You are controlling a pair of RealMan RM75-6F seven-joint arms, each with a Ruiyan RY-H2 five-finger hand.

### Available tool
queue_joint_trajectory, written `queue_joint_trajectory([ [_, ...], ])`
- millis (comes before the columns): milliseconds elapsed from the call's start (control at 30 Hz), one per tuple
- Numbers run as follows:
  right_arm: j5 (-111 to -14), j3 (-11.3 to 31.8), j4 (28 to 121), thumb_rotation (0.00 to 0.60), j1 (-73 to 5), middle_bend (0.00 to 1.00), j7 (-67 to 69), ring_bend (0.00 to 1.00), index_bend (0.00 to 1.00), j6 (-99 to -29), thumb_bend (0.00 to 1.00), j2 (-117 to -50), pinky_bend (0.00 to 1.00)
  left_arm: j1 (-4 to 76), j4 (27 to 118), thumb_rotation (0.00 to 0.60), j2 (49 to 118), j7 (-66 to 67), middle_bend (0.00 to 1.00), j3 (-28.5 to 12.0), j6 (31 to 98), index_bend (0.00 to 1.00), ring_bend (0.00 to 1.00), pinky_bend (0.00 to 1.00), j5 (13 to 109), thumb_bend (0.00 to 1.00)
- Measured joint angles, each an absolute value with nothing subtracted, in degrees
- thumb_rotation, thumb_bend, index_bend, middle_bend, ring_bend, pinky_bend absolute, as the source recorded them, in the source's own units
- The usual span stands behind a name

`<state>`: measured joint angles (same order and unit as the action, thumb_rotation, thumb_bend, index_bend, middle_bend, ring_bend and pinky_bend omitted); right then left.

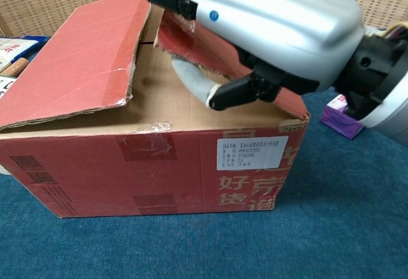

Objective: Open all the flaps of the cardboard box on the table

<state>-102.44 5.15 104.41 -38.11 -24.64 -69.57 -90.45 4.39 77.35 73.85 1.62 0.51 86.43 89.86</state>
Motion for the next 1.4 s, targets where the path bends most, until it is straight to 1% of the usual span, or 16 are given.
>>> queue_joint_trajectory([
  [333, -105.21, 6.14, 108.31, 0.6, -36.97, 0.0, -28.74, 0.0, 0.0, -71.79, 0.69, -84.79, 0.0, 4.32, 77.68, 0.6, 73.79, 1.8, 0.0, 0.74, 86.86, 0.07, 0.0, 0.0, 90.47, 0.1],
  [533, -105.38, 7.37, 110.53, 0.6, -36.31, 0.0, -31.8, 0.0, 0.0, -71.63, 0.69, -80.12, 0.0, 4.3, 77.85, 0.6, 73.71, 1.86, 0.0, 0.8, 86.89, 0.07, 0.0, 0.0, 90.53, 0.1],
  [933, -105.4, 9.31, 113.67, 0.6, -35.27, 0.0, -34.39, 0.0, 0.0, -71.71, 0.69, -73.83, 0.0, 4.5, 77.58, 0.6, 74.03, 1.99, 0.0, 1.04, 85.91, 0.07, 0.0, 0.0, 90.29, 0.1],
  [1133, -105.99, 9.47, 115.78, 0.6, -34.31, 0.0, -35.05, 0.0, 0.0, -72.12, 0.69, -71.27, 0.0, 4.6, 77.45, 0.6, 74.26, 2.15, 0.0, 1.26, 85.51, 0.07, 0.0, 0.0, 90.34, 0.1],
  [1400, -106.15, 9.27, 115.57, 0.6, -33.34, 0.0, -35.45, 0.0, 0.0, -72.24, 0.69, -69.61, 0.0, 4.53, 77.48, 0.6, 74.27, 2.19, 0.0, 1.29, 85.62, 0.07, 0.0, 0.0, 90.35, 0.1],
])
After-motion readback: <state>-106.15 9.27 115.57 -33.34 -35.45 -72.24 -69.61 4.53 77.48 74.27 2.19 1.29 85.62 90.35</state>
